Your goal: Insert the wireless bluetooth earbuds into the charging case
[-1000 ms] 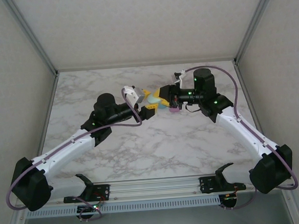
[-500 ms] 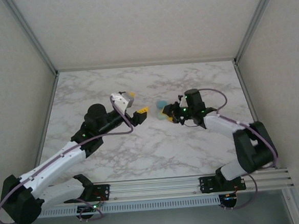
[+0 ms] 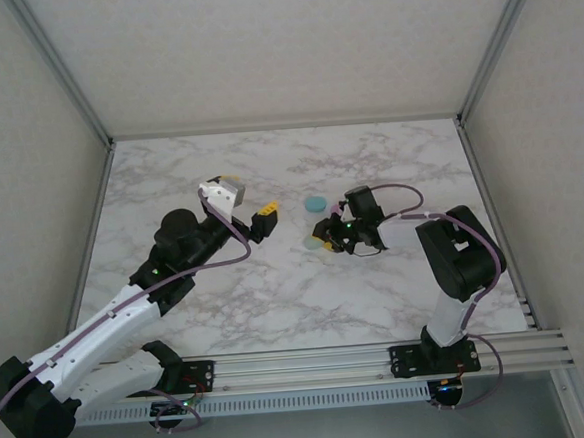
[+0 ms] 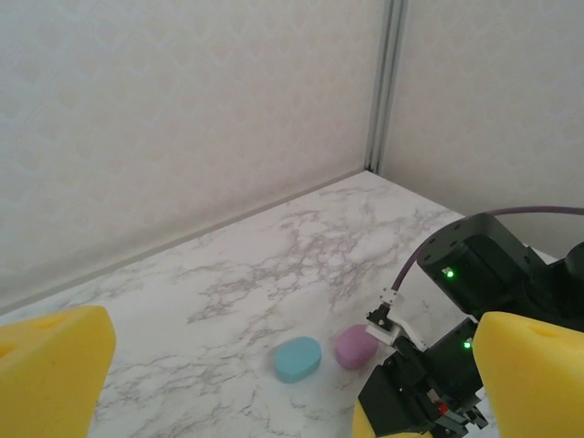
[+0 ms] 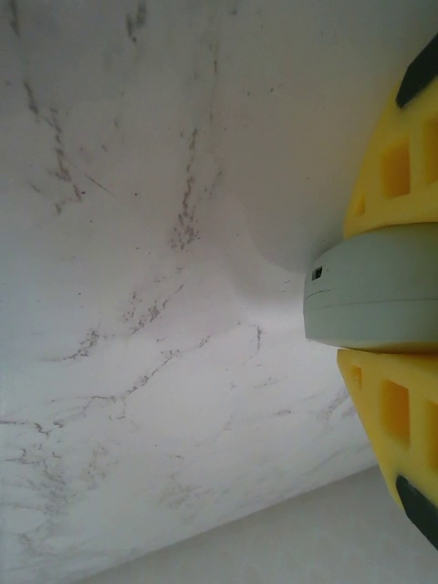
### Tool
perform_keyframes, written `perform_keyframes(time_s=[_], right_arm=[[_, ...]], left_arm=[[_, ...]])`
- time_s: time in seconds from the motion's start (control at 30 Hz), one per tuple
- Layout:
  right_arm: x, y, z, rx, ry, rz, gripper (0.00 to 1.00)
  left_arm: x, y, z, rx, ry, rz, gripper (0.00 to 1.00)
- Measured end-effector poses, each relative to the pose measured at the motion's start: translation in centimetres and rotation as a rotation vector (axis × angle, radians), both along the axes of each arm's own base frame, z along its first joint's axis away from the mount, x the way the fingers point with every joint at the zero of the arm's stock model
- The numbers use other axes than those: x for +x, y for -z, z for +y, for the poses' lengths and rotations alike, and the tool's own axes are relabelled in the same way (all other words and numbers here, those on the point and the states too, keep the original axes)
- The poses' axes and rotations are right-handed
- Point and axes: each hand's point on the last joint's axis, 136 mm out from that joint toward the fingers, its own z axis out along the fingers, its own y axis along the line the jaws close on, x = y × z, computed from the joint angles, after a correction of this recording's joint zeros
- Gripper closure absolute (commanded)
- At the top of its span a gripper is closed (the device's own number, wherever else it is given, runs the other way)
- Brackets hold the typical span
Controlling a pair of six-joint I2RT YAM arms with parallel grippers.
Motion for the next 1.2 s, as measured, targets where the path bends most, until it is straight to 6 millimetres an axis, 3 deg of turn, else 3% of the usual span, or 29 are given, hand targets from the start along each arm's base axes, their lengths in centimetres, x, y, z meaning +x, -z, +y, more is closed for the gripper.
perform_keyframes(time_s=[0.2,0.33,0.37,0.43,0.53,0.63,0.67,0.7,0.77,0.83,0.9,0.97,1.03,1.2], right_arm=[[-0.6,0.4,-1.9,-0.145,-0.016,-0.002,0.33],[-0.5,-0.9,-4.0,-0.284,-0.013,-0.031,0.18],[-0.4,-1.5,-4.7,-0.327,-0.009,-0.044,0.1],[0.1,-3.1,-7.1,-0.452,0.029,-0.103,0.06],[0.9,-7.2,-11.9,-0.657,0.146,-0.25,0.05],[2.7,-12.0,-16.9,-0.865,0.247,-0.545,0.01],[3.0,-12.4,-18.4,-0.927,0.266,-0.611,0.01],[3.1,-12.1,-19.8,-0.986,0.278,-0.645,0.01],[3.5,-9.8,-23.1,-1.086,0.281,-0.625,0.01],[3.8,-6.6,-25.7,-1.135,0.272,-0.568,0.01],[3.6,-3.6,-27.1,-1.147,0.237,-0.533,0.02],[3.9,-2.2,-26.5,-1.113,0.182,-0.567,0.01],[4.6,-2.5,-25.3,-1.049,0.168,-0.658,0.01],[6.8,-3.9,-23.9,-0.929,0.177,-0.842,0.01]], left_arm=[[0.1,0.3,0.2,0.007,-0.01,0.008,0.0],[0.6,0.6,0.7,0.012,-0.036,0.014,0.0],[0.7,0.7,0.9,0.015,-0.043,0.017,0.0],[1.3,1.0,1.7,0.018,-0.077,0.022,0.0],[3.1,1.7,4.4,0.015,-0.192,0.049,0.0],[6.4,4.1,10.2,0.003,-0.411,0.129,0.0],[7.4,5.3,12.5,0.003,-0.493,0.166,0.0],[8.3,6.6,14.7,0.003,-0.575,0.204,0.0],[9.5,10.0,19.2,0.028,-0.738,0.289,0.0],[9.8,12.9,21.8,0.063,-0.829,0.353,0.0],[9.9,15.7,23.6,0.098,-0.887,0.408,0.0],[9.6,18.5,24.8,0.124,-0.918,0.454,0.0],[9.5,20.7,25.3,0.134,-0.921,0.481,0.0],[10.7,23.5,25.5,0.129,-0.894,0.484,0.0]])
